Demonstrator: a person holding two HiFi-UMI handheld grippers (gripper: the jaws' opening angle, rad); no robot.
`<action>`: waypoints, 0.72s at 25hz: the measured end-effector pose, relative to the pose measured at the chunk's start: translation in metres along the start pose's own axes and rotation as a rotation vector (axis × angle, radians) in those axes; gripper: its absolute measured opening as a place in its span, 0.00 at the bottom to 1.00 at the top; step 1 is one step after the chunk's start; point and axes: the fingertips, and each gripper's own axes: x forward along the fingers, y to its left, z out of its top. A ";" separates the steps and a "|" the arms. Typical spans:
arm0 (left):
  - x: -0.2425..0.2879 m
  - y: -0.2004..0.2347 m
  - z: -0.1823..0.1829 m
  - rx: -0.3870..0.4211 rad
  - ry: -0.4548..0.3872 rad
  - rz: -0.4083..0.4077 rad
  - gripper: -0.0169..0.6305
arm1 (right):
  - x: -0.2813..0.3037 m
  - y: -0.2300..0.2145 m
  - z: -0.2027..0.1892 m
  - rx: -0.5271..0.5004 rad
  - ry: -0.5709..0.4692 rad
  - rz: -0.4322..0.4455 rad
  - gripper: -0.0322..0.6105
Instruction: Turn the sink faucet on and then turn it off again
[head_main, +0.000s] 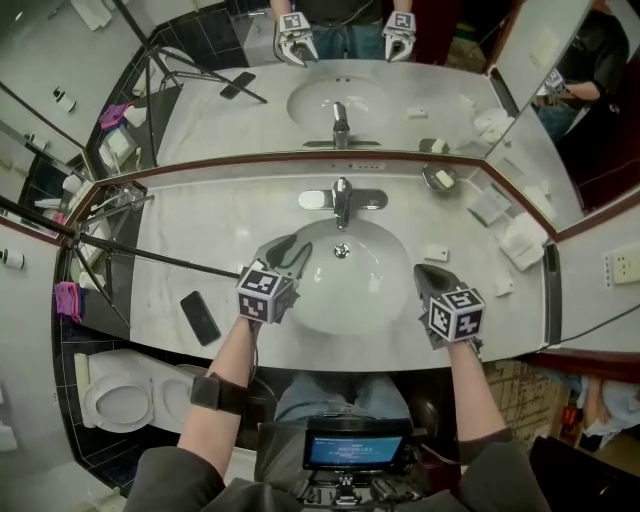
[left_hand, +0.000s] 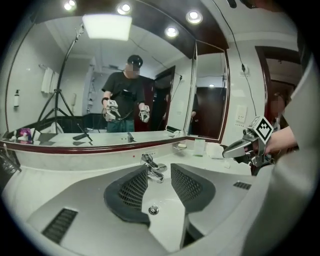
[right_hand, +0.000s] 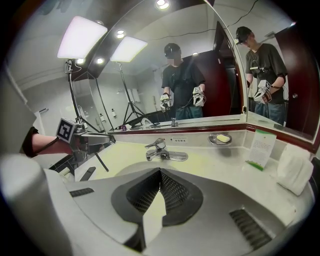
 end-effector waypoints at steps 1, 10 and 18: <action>0.010 0.000 0.001 -0.001 0.009 -0.011 0.25 | 0.002 0.000 -0.002 0.002 0.004 0.001 0.08; 0.101 0.007 -0.031 -0.204 0.123 -0.138 0.34 | 0.018 -0.001 -0.032 0.041 0.025 -0.002 0.08; 0.146 0.030 -0.032 -0.470 0.108 -0.160 0.35 | 0.015 -0.014 -0.058 0.074 0.044 -0.035 0.08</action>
